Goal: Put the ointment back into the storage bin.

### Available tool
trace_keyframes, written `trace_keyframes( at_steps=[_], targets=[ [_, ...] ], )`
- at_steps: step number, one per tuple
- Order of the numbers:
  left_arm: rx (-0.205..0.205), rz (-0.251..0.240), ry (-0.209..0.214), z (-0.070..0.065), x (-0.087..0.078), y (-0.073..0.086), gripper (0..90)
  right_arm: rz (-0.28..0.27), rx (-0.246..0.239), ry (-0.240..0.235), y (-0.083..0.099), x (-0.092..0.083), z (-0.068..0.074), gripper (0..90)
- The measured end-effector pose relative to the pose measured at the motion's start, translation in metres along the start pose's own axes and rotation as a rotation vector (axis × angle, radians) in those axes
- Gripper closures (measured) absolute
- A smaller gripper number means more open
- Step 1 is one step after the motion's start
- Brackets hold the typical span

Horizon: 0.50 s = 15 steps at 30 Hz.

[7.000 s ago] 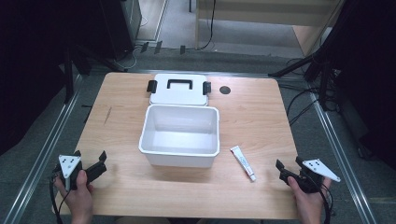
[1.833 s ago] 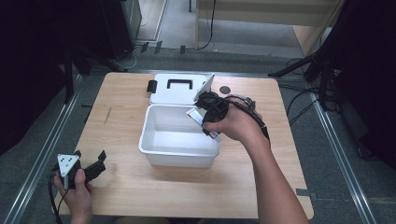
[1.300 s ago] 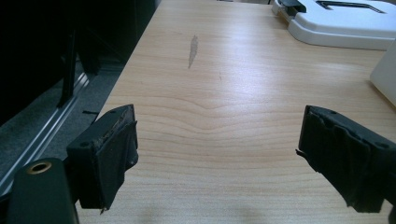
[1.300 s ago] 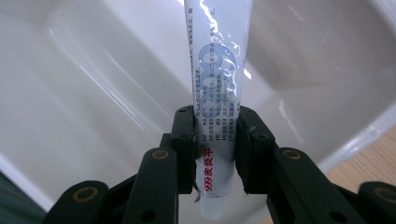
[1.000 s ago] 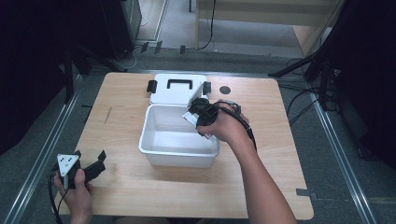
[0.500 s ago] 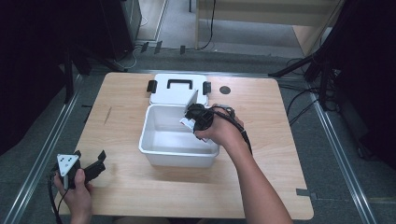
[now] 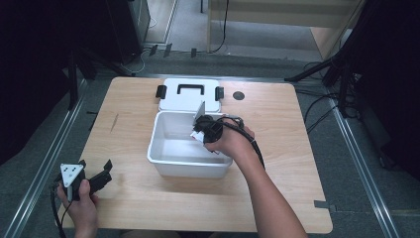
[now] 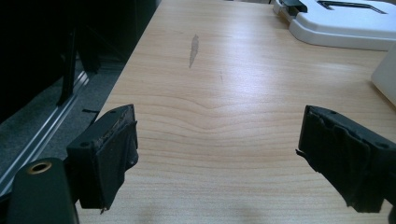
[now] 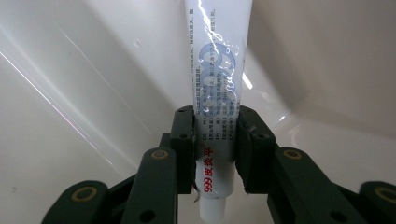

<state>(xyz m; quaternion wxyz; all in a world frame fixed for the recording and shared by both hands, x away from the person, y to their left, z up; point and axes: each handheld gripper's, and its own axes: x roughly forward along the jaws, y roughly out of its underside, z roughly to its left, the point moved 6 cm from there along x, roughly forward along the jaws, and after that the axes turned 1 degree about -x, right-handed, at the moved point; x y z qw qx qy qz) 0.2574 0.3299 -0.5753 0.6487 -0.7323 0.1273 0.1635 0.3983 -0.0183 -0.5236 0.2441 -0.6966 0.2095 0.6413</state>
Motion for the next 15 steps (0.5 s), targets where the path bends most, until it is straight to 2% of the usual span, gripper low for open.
trace_keyframes(
  at_steps=[8, 15],
  targets=[
    [0.0, 0.002, 0.0, 0.0002, 0.0, 0.0, 12.5, 0.011, 0.009, 0.006, 0.0002, 0.0009, 0.0, 71.8],
    [-0.001, 0.003, 0.001, 0.0003, 0.0, 0.0, 12.5, 0.02, -0.004, 0.0, 0.0005, 0.0019, 0.0008, 71.7]
  ],
)
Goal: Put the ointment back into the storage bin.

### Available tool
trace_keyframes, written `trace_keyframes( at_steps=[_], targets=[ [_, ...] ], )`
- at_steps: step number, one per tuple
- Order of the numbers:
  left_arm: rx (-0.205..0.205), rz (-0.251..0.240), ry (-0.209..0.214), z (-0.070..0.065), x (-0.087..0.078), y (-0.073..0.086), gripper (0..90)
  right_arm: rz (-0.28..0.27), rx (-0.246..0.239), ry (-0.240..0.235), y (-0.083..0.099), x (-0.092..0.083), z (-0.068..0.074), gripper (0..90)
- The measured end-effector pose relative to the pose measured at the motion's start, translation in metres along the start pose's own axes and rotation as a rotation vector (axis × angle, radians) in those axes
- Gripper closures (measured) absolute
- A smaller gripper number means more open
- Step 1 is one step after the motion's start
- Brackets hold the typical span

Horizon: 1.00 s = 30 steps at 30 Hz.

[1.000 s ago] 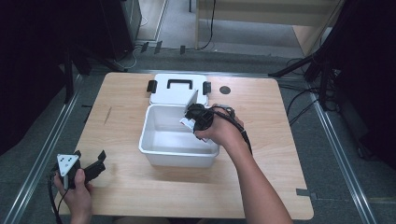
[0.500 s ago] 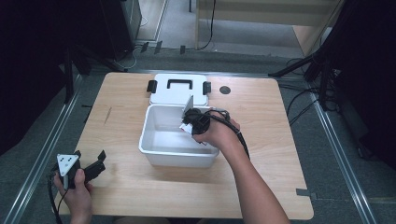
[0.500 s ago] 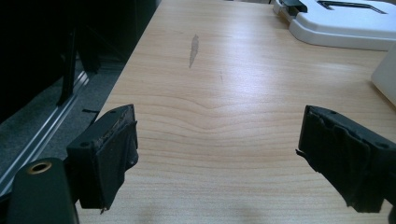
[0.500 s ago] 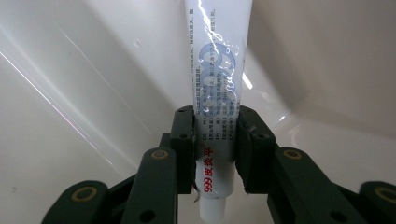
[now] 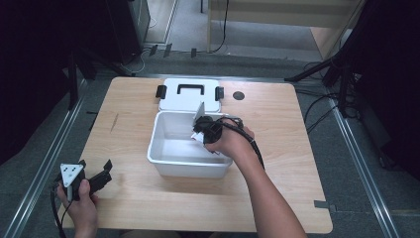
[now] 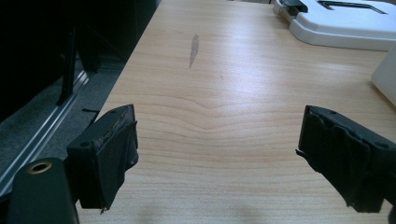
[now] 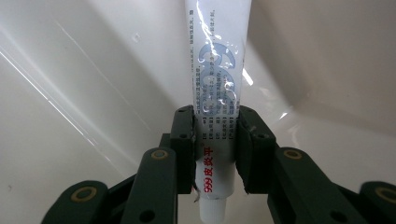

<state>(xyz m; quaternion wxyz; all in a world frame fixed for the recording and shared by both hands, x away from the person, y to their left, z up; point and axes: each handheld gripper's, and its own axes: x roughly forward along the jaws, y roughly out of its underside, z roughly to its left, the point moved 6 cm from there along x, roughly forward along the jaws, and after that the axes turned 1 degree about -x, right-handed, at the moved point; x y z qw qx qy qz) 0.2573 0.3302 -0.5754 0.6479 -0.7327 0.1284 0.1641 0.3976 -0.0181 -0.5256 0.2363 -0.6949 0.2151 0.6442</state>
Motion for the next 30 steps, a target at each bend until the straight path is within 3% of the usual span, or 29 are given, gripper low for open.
trace_keyframes(
  at_steps=[30],
  targets=[
    [-0.001, 0.002, 0.001, 0.0001, 0.0, 0.0, 12.5, 0.027, -0.03, 0.017, 0.0013, 0.0017, 0.001, 73.2]
  ],
)
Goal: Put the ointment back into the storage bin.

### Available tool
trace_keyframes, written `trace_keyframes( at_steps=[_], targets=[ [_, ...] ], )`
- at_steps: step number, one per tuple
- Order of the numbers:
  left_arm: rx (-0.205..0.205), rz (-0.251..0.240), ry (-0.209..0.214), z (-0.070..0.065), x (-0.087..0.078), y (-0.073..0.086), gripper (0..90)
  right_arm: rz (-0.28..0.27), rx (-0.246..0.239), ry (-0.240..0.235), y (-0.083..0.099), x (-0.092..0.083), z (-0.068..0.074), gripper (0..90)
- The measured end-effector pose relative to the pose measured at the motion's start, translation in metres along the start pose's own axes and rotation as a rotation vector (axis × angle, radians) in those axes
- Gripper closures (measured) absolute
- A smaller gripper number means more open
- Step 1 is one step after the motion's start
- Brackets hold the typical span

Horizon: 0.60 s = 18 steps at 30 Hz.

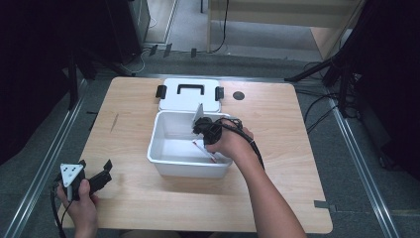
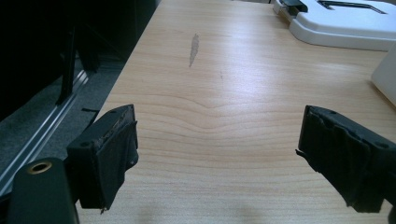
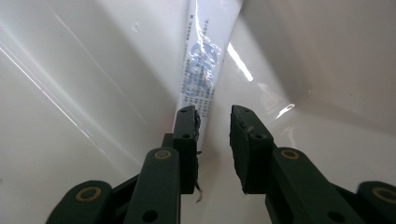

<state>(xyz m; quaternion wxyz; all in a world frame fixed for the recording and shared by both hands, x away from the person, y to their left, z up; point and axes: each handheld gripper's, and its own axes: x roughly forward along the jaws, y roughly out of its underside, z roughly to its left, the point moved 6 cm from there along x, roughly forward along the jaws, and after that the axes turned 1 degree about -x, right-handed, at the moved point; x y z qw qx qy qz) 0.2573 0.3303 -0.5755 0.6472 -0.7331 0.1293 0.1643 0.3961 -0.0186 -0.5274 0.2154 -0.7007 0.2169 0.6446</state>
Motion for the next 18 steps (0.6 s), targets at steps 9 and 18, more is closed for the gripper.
trace_keyframes(
  at_steps=[9, 18],
  targets=[
    [-0.005, -0.001, 0.002, 0.0, 0.0, 0.0, 12.5, -0.056, -0.003, -0.009, -0.001, -0.007, 0.001, 61.3],
    [-0.004, -0.001, 0.003, 0.0, 0.0, 0.0, 12.5, -0.164, -0.003, -0.047, 0.002, -0.04, 0.007, 41.9]
  ],
)
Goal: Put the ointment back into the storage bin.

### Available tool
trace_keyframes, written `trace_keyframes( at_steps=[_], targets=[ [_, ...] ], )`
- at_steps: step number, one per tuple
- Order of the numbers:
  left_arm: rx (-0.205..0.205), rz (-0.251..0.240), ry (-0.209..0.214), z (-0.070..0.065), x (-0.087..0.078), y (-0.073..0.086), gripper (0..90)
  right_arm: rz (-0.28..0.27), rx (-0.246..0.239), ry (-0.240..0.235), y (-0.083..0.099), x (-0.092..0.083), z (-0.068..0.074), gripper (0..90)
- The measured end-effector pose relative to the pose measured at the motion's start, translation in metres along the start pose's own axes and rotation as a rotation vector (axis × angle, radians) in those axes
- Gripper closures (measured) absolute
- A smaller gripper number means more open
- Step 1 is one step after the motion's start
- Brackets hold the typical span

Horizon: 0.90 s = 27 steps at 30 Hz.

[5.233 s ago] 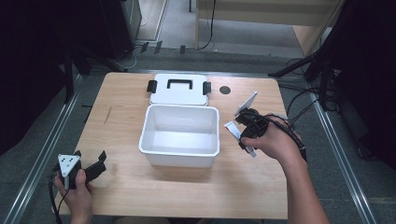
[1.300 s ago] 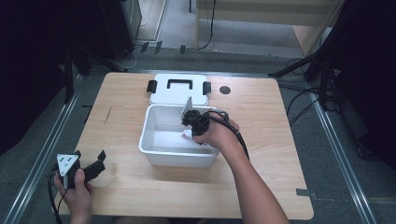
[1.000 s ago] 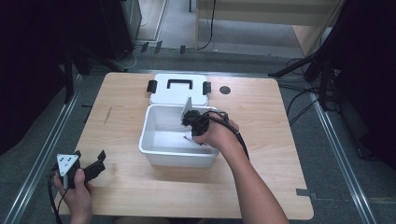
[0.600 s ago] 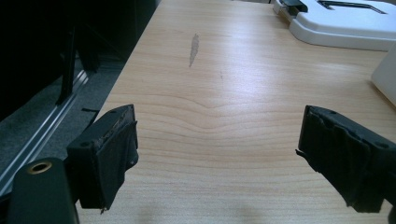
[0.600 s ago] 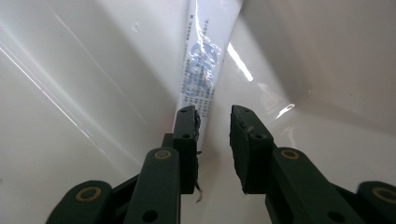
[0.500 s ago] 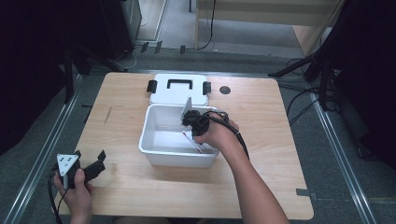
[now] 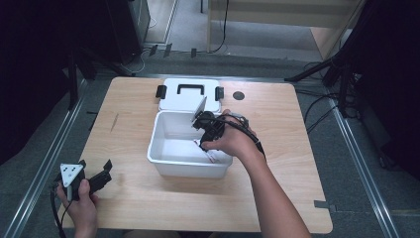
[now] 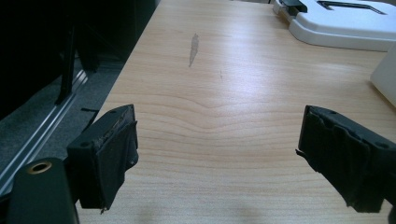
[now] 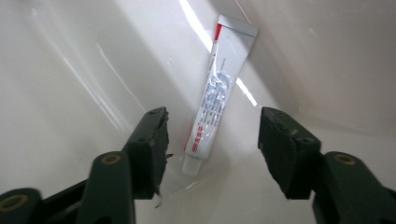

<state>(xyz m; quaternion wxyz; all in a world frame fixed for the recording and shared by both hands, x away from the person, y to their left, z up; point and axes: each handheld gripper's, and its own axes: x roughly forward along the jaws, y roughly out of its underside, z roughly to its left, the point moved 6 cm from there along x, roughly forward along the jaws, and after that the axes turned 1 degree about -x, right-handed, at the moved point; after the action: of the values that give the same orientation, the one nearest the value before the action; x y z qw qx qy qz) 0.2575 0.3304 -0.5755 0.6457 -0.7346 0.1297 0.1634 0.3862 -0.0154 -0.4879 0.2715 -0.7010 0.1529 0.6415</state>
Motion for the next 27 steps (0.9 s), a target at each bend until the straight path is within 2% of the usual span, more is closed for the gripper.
trace_keyframes(
  at_steps=[8, 14, 18, 27],
  targets=[
    [0.001, 0.001, -0.002, 0.0, 0.0, 0.0, 12.5, -0.028, 0.011, 0.019, 0.009, -0.033, 0.002, 30.0],
    [0.006, -0.001, -0.003, 0.0, 0.0, 0.0, 12.5, -0.043, 0.041, 0.095, 0.024, -0.058, -0.004, 24.1],
    [0.006, -0.001, -0.004, 0.0, 0.0, 0.0, 12.5, -0.036, 0.056, 0.112, 0.038, -0.068, -0.009, 18.7],
    [0.01, -0.005, -0.003, 0.0, 0.0, 0.0, 12.6, -0.048, 0.092, 0.105, 0.07, -0.078, -0.021, 15.6]
  ],
)
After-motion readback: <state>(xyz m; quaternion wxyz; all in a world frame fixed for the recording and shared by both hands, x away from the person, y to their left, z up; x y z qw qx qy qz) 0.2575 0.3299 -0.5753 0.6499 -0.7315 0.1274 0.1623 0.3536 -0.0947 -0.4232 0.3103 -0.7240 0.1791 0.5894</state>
